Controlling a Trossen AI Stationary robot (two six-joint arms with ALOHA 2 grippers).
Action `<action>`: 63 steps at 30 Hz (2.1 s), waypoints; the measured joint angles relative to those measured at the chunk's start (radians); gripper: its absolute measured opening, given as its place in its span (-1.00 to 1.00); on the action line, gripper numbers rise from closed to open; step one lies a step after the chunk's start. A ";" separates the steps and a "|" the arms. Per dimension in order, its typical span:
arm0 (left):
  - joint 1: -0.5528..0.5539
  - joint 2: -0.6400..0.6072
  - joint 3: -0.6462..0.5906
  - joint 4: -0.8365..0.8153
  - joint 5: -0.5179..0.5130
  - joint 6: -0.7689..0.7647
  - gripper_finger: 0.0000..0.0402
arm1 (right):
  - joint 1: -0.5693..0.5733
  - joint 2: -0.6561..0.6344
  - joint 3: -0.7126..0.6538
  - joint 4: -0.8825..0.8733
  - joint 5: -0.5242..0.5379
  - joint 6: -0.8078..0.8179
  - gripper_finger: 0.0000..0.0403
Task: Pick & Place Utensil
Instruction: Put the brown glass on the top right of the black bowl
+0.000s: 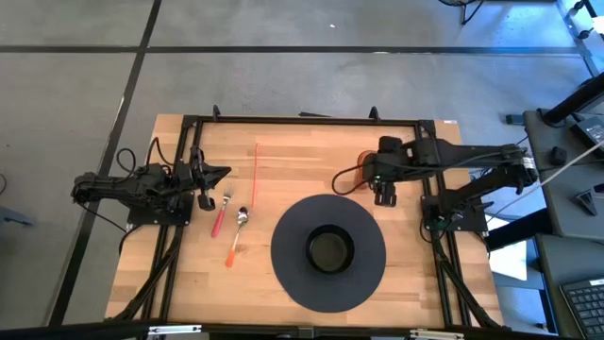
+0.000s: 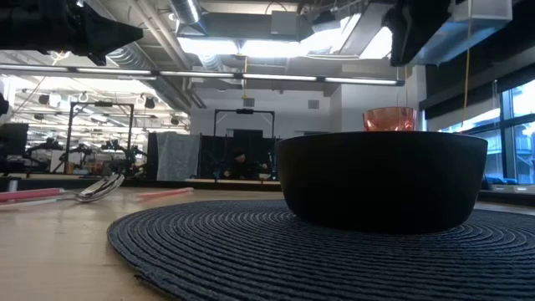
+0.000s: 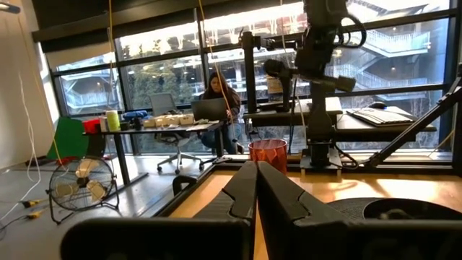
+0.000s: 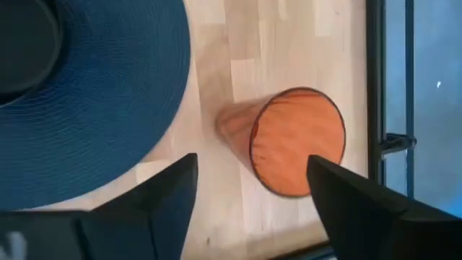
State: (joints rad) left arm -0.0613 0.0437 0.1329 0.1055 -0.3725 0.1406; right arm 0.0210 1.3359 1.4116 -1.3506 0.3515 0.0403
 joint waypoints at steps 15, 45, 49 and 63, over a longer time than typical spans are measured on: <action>0.000 0.000 0.000 -0.001 0.000 -0.007 -0.97 | -0.175 0.030 -0.145 0.119 -0.162 -0.096 0.33; 0.000 0.000 0.000 -0.001 -0.001 -0.006 -0.98 | -0.269 0.030 -0.296 0.280 -0.275 -0.254 -0.92; 0.000 0.000 0.000 -0.002 -0.002 -0.006 -0.97 | -0.260 0.030 -0.212 0.227 -0.276 -0.256 -0.92; 0.000 0.000 0.000 -0.002 -0.003 -0.006 -0.97 | 0.097 0.042 -0.049 0.008 -0.306 0.026 -0.95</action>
State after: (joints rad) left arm -0.0614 0.0437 0.1329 0.1032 -0.3752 0.1345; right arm 0.1177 1.3779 1.3628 -1.3422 0.0452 0.0663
